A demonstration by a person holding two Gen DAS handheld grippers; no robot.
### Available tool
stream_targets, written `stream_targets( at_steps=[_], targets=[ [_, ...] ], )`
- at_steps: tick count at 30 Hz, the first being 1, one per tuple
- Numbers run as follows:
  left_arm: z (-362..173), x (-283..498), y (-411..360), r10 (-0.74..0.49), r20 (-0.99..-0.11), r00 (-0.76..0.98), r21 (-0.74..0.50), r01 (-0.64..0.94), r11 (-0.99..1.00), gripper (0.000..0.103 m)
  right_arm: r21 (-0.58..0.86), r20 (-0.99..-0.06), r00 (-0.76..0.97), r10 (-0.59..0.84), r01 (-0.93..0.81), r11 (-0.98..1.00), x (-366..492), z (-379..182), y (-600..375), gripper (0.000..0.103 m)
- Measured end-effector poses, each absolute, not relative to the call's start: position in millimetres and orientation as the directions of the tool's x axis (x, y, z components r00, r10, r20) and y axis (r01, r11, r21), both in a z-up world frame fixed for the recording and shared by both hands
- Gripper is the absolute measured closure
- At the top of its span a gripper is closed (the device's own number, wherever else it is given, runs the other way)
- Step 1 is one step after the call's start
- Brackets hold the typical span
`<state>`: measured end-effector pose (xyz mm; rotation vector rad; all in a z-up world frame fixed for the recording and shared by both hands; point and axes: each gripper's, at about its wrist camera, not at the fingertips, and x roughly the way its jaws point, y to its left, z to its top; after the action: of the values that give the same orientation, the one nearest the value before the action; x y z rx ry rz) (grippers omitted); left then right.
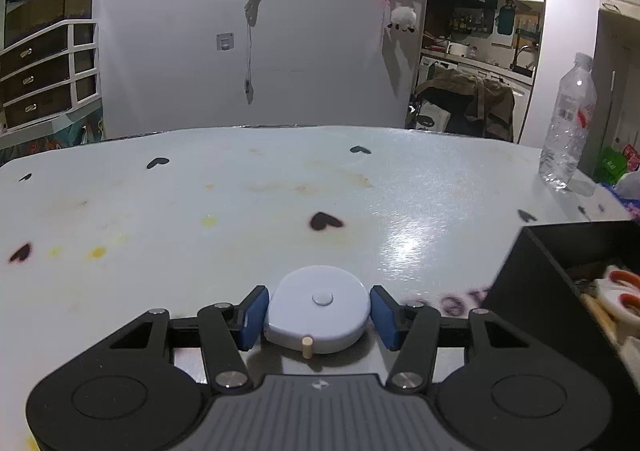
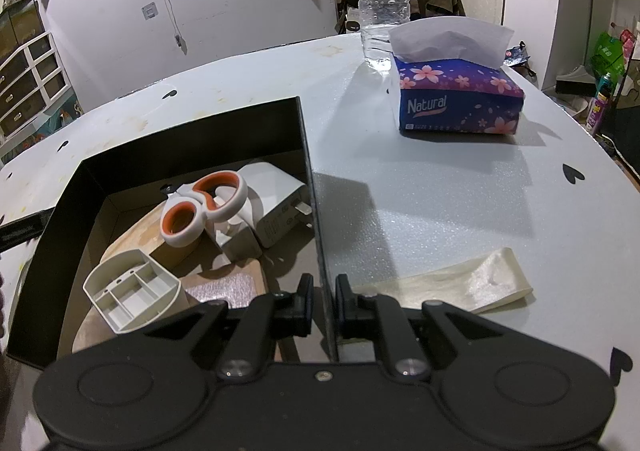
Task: Organize rigid objects
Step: 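Carry the white tape measure into the black box and release it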
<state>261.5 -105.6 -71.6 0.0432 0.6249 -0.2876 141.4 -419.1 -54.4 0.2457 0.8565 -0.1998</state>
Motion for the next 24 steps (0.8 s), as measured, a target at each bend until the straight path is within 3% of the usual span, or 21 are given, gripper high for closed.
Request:
stream_targets(
  at_steps=[12, 18, 24],
  targets=[
    [1.7, 198.3, -129.9, -0.441, -0.461, 0.771, -0.129, 0.433, 0.892, 0.047, 0.135, -0.764, 0.641, -0.074, 0.271, 0.953, 141.7, -54.3, -418.8, 0.090],
    [5.2, 188.4, -170.2, -0.532, -0.502, 0.682, -0.170, 0.526, 0.833, 0.047, 0.135, -0.764, 0.641, -0.074, 0.271, 0.953, 141.4, -54.3, -418.5, 0.090],
    [-6.4, 198.7, -193.0, -0.507, -0.551, 0.663, -0.167, 0.508, 0.845, 0.047, 0.141, -0.762, 0.644, -0.068, 0.267, 0.953, 141.2, -54.4, -418.9, 0.090]
  ],
)
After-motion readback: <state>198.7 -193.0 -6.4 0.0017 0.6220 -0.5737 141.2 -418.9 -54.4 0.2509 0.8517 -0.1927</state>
